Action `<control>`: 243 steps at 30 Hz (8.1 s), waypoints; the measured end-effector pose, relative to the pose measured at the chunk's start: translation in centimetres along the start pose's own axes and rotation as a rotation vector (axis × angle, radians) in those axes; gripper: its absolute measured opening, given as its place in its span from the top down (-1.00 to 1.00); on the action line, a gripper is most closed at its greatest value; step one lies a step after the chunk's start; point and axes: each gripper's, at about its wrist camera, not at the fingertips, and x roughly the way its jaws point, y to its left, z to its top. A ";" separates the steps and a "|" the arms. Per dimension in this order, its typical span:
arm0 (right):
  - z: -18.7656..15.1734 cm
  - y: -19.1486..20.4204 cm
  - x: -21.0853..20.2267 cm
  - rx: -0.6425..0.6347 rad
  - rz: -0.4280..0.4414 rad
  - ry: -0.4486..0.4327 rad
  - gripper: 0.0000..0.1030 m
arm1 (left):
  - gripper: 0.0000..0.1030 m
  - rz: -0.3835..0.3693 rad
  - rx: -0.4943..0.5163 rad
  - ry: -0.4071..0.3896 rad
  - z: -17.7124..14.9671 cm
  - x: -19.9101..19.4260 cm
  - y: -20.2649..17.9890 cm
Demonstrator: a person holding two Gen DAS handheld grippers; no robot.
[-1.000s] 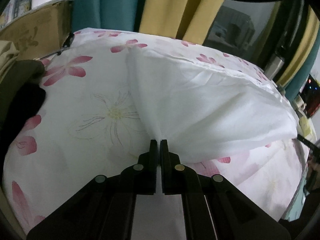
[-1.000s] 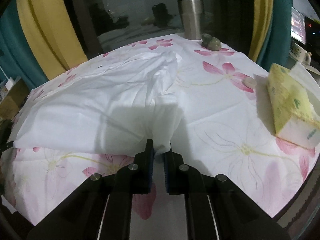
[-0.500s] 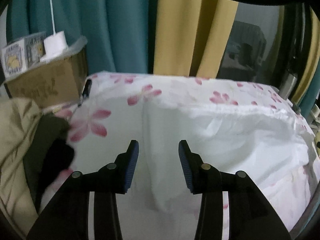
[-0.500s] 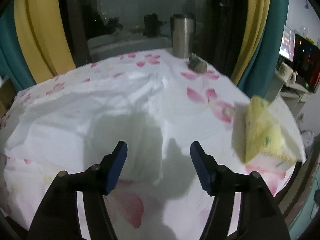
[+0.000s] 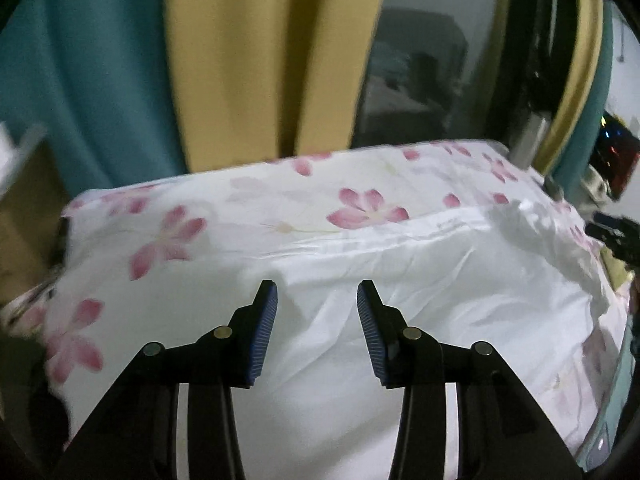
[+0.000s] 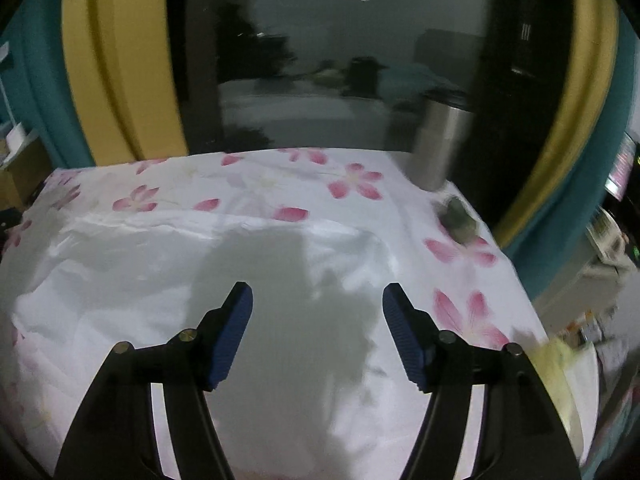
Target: Fold large clothes
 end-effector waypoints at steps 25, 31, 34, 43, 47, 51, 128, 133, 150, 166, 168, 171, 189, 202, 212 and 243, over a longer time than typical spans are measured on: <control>6.8 10.3 17.0 -0.363 0.161 0.229 -0.37 | 0.09 0.024 0.171 0.127 5.7 15.0 -4.3; 8.3 8.7 18.4 -0.282 0.074 0.164 -0.38 | 0.09 0.106 0.097 0.104 7.3 16.3 -1.7; 9.0 7.5 18.7 -0.250 0.046 0.150 -0.38 | 0.09 0.122 0.044 0.088 7.9 15.8 0.0; 9.0 8.1 17.3 -0.275 0.154 0.148 -0.38 | 0.09 -0.002 0.033 0.061 6.1 10.4 1.0; 8.1 9.8 19.0 -0.349 0.224 0.241 -0.38 | 0.09 -0.004 0.141 0.156 4.1 11.7 -0.4; 8.8 10.1 19.4 -0.365 0.177 0.213 -0.54 | -0.03 0.050 0.101 0.133 3.9 12.4 0.6; -14.4 0.1 -4.1 0.270 0.029 0.096 -0.71 | -0.05 -0.017 -0.086 0.023 -7.5 -1.5 -4.6; -14.1 0.6 -3.8 0.260 0.026 0.090 -0.71 | -0.05 -0.096 -0.018 -0.013 -5.3 -1.5 -9.3; -12.8 -1.1 -3.1 0.261 -0.051 0.082 -0.71 | -0.06 -0.188 0.124 0.093 -5.3 3.5 -17.1; -13.7 -2.1 -3.0 0.482 0.040 0.039 -0.98 | -0.07 -0.092 0.006 0.038 -3.8 2.4 -11.0; -13.2 -2.3 -2.4 0.512 0.055 0.027 -1.00 | -0.07 -0.095 0.018 0.041 -3.7 2.7 -11.4; -12.9 -3.1 -2.0 0.627 0.114 -0.016 -1.00 | -0.07 -0.105 0.016 0.046 -3.4 3.1 -11.6; -7.7 2.5 2.2 0.520 0.345 -0.065 0.49 | -0.09 -0.063 0.131 0.092 -4.5 4.8 -14.0; -1.5 6.8 -2.1 0.310 0.334 -0.167 0.73 | -0.09 -0.060 0.070 0.038 -2.6 2.6 -9.0; 2.6 13.1 -3.9 0.153 0.369 -0.207 0.73 | -0.09 0.028 -0.045 -0.031 -1.7 -1.2 -0.1; -0.3 39.4 3.2 -0.406 0.574 0.137 0.71 | -0.09 0.132 -0.268 -0.036 -6.9 -6.6 14.8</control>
